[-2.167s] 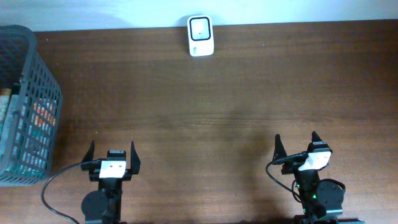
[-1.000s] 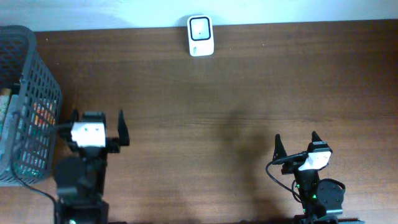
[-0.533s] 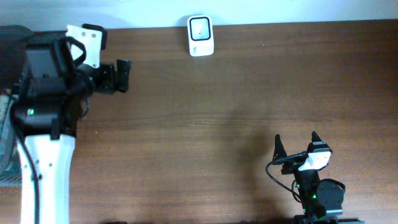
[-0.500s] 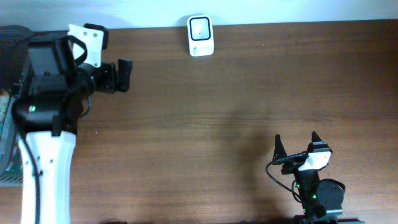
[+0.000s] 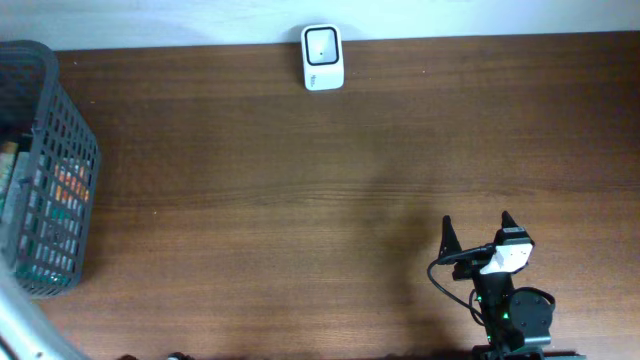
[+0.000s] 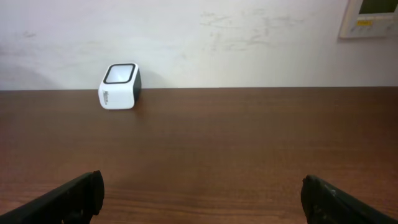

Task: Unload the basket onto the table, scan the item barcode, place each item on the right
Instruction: 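Reach the left gripper into the basket and grasp the orange snack pack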

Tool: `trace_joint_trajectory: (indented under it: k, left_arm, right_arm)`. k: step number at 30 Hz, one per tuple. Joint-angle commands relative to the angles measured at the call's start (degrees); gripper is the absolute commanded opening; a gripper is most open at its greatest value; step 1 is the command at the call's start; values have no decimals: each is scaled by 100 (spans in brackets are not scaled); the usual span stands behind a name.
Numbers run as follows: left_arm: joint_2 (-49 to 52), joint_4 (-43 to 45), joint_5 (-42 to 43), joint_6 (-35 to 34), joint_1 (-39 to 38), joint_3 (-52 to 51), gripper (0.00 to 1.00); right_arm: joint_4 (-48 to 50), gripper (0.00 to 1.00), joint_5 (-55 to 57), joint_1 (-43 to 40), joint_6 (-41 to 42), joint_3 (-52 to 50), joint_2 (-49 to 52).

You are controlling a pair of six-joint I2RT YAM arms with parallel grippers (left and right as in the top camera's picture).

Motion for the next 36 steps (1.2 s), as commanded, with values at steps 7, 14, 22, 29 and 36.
trace_joint_trajectory:
  k: [7,14,22,29,36]
  left_arm:
    - [1659,109,1696,83,1106,256,86]
    - [2651,-1788,1329,540,1130,2232,84]
    - [4253,-2208,1276,1700,846,2227,53]
    - [4802,-2044,1036,2291,396,2227,51]
    - [5274,-2004,1252,2398,334,2210,52]
  right_arm:
    - [-7,98,26,48,42,-42,-33]
    - [-9,98,28,48,42,-42,-33]
    - [-7,98,26,48,42,-42,-33]
    - [-7,98,26,48,42,-42,-33]
    - [-7,98,28,48,42,-42,-33]
